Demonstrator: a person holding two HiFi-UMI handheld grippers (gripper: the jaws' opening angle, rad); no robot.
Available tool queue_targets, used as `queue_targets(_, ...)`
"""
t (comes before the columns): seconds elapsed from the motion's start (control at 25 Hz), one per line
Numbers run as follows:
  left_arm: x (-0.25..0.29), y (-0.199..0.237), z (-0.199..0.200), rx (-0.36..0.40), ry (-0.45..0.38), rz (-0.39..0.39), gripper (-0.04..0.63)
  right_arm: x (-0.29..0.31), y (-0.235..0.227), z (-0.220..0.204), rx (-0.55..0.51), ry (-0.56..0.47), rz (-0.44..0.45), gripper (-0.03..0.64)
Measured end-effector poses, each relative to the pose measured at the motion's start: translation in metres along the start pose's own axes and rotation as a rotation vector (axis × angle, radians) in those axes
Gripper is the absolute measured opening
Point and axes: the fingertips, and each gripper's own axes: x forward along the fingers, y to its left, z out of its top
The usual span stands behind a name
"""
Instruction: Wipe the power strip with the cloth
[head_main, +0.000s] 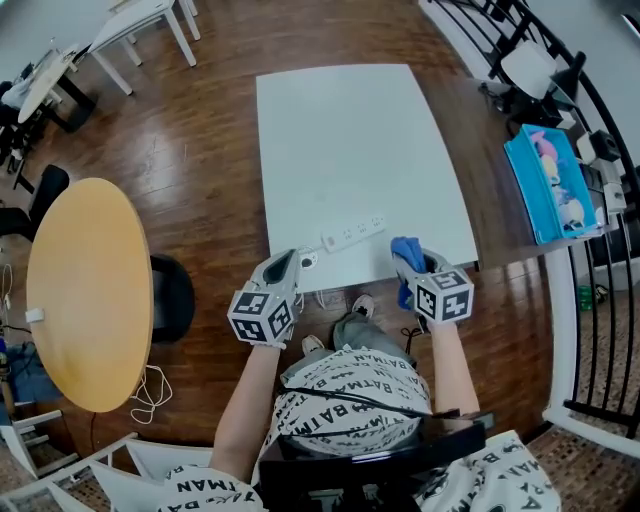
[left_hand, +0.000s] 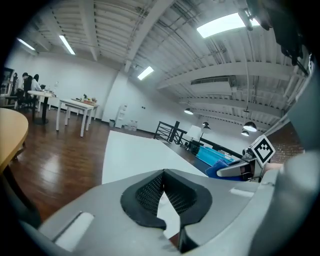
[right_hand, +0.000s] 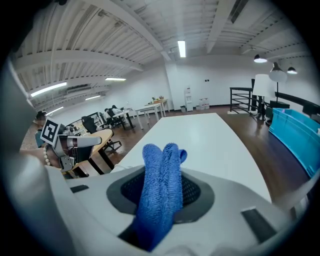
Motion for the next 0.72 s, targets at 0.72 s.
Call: queue_targets(0.72, -0.022, -0.012, -0.011, 0.002, -0.005, -0.056, -0.014, -0.004, 0.050, -0.001, -0.025, -0.010, 0.006, 0.133)
